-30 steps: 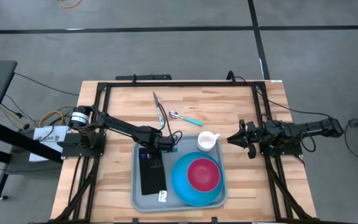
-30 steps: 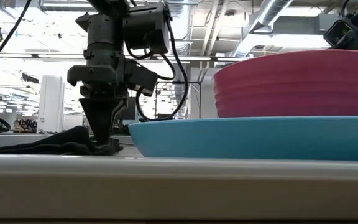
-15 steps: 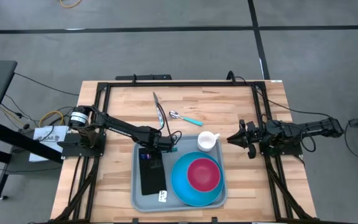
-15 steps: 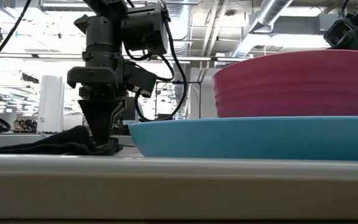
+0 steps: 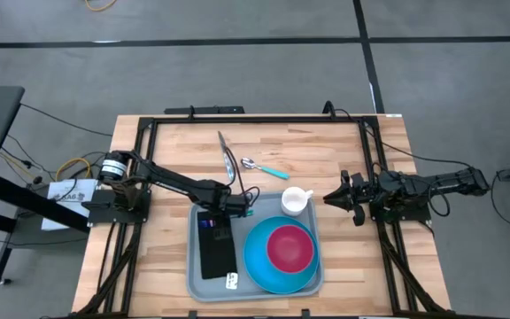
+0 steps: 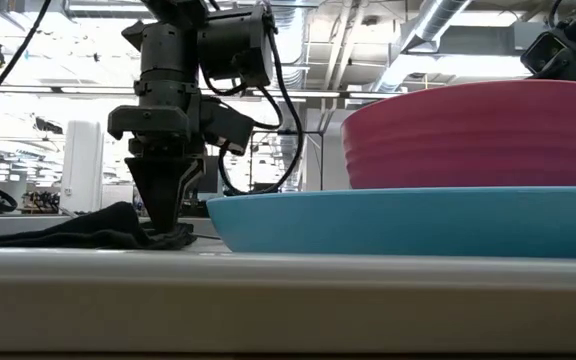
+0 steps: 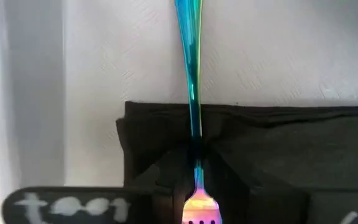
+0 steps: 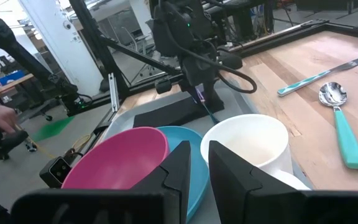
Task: Set up tray
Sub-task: Put the blue fork on the black napkin
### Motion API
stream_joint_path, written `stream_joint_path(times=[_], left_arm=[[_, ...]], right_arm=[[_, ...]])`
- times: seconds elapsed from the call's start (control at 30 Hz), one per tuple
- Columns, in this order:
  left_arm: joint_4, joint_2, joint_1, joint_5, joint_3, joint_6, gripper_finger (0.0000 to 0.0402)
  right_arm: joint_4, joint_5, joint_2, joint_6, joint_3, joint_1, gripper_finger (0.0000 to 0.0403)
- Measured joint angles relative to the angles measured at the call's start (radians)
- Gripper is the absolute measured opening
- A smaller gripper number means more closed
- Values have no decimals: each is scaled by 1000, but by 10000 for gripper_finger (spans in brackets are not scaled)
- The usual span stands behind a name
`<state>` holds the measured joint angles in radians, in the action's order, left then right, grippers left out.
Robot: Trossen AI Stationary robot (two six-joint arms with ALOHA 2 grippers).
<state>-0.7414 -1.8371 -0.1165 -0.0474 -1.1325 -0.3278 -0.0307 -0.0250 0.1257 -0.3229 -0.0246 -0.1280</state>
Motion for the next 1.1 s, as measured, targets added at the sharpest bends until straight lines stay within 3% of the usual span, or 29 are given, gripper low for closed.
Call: stream_joint_path(times=[0.23, 0.37, 0.8, 1.1], left_arm=[[-82, 0, 0, 77, -96, 21, 64], [-60, 0, 0, 65, -143, 37, 64], [1, 0, 13, 57, -125, 123, 64], [-3, -118, 22, 54, -129, 102, 64]], right_arm=[[0, 0, 0, 0, 0, 0, 51], [0, 0, 0, 0, 0, 0, 51], [0, 0, 0, 0, 0, 0, 51], [0, 0, 0, 0, 0, 0, 51]])
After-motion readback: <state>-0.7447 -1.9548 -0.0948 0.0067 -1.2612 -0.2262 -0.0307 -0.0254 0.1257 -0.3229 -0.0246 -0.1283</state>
